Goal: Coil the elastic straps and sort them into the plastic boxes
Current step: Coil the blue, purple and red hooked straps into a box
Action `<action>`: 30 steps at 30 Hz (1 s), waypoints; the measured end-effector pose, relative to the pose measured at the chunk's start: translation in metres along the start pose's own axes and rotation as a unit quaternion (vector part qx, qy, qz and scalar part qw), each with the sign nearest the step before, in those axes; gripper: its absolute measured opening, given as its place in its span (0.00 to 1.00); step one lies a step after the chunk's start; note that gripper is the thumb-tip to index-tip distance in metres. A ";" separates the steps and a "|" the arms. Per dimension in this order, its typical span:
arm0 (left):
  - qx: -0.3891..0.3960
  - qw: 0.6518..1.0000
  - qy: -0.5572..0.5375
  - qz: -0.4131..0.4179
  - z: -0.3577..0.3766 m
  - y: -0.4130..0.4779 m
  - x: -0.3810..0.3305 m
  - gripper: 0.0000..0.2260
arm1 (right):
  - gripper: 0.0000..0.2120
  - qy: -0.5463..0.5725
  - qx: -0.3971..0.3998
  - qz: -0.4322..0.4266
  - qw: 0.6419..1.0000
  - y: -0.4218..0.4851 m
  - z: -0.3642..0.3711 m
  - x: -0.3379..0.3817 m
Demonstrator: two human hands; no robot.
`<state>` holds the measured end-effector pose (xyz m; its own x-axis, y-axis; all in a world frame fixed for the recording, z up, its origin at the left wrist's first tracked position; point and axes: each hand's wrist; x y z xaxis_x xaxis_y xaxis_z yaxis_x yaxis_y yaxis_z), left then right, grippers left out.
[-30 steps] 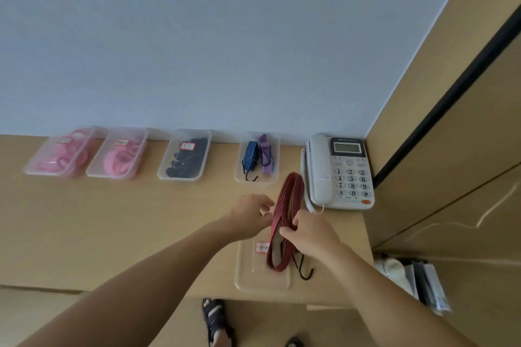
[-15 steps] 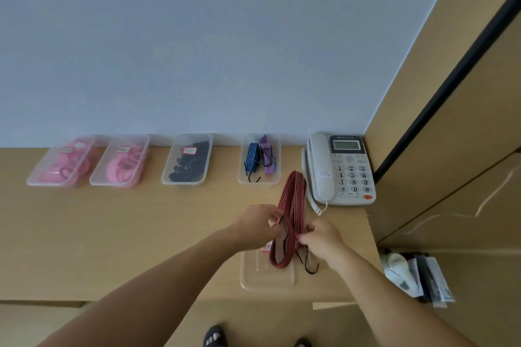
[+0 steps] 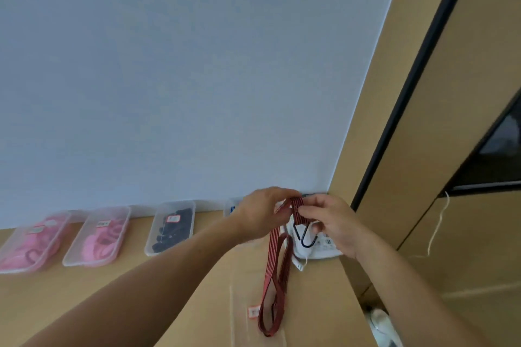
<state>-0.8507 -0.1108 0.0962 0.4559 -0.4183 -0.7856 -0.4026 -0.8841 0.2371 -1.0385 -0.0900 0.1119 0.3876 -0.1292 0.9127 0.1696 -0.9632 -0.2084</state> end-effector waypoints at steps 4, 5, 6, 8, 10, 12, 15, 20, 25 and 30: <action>-0.054 0.994 -0.096 -0.007 -0.028 0.020 -0.038 0.07 | 0.07 -0.002 -0.028 -0.070 0.997 -0.017 -0.013 0.035; -0.073 0.991 -0.112 -0.004 -0.033 0.024 -0.047 0.07 | 0.06 -0.016 -0.034 -0.083 0.996 -0.019 -0.015 0.040; -0.088 0.988 -0.128 -0.002 -0.038 0.027 -0.055 0.07 | 0.05 -0.029 -0.043 -0.095 0.994 -0.023 -0.017 0.046; -0.096 0.980 -0.173 -0.009 -0.046 0.030 -0.070 0.09 | 0.01 -0.043 -0.062 -0.120 0.990 -0.027 -0.021 0.056; -0.070 0.976 -0.208 -0.017 -0.049 0.029 -0.079 0.13 | 0.03 -0.047 -0.074 -0.141 0.986 -0.028 -0.024 0.064; -0.034 0.975 -0.220 -0.022 -0.049 0.025 -0.085 0.14 | 0.04 -0.046 -0.086 -0.155 0.983 -0.028 -0.026 0.073; 0.001 0.962 -0.270 -0.036 -0.049 0.017 -0.091 0.14 | 0.04 -0.051 -0.130 -0.172 0.975 -0.023 -0.027 0.082; 0.060 0.932 -0.353 -0.053 -0.060 0.007 -0.096 0.16 | 0.13 -0.123 -0.206 -0.178 0.954 -0.014 -0.027 0.083; 0.059 0.948 -0.309 -0.049 -0.064 0.002 -0.093 0.12 | 0.17 -0.151 -0.194 -0.219 0.944 -0.008 -0.030 0.083; 0.023 0.921 -0.386 -0.047 -0.064 0.004 -0.100 0.09 | 0.22 -0.035 -0.144 -0.192 0.970 -0.012 -0.026 0.079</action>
<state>-0.8469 -0.0856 0.2123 -0.2028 -0.0525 -0.9778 -0.4313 -0.8917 0.1373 -1.0333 -0.0953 0.1958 0.4090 0.2584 0.8752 0.0572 -0.9644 0.2580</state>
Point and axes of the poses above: each hand's wrist, its own y-axis towards the middle knuckle, its own z-axis out of the palm, x = y × z, and after that the axes turned 15 degrees about -y, right-handed
